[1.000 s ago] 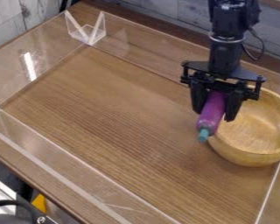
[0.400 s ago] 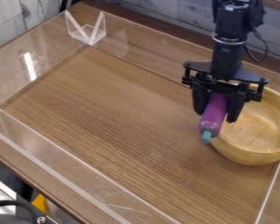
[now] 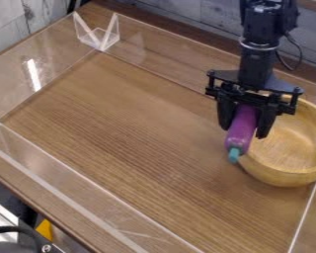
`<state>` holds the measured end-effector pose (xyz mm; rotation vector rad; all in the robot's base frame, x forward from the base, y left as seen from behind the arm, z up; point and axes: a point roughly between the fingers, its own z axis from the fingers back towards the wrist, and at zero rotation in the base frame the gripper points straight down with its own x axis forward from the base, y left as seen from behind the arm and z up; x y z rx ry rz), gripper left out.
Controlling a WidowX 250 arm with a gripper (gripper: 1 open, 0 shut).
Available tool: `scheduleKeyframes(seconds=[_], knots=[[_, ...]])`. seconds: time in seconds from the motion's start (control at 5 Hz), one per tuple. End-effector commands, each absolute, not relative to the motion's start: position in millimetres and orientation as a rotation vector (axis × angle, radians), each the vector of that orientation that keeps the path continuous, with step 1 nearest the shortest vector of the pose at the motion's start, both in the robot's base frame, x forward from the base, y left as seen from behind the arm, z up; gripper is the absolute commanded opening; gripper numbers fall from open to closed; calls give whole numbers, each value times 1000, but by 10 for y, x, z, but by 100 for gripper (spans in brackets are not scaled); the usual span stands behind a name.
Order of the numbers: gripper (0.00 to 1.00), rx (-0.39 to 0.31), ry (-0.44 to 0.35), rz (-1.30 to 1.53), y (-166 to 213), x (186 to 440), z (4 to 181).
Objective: Put the purple eggplant in the brown bowl
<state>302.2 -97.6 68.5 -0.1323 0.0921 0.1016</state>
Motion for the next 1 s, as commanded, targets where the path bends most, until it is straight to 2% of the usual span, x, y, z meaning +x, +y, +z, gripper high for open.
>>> scheduleKeyframes(seconds=[0.0, 0.2, 0.6, 0.8], knots=[[0, -166, 3, 75, -1131, 3181, 869], [0, -167, 5, 76, -1170, 3206, 828], [0, -167, -5, 269, -1175, 3140, 878], [0, -166, -1, 250, -1153, 3100, 847]])
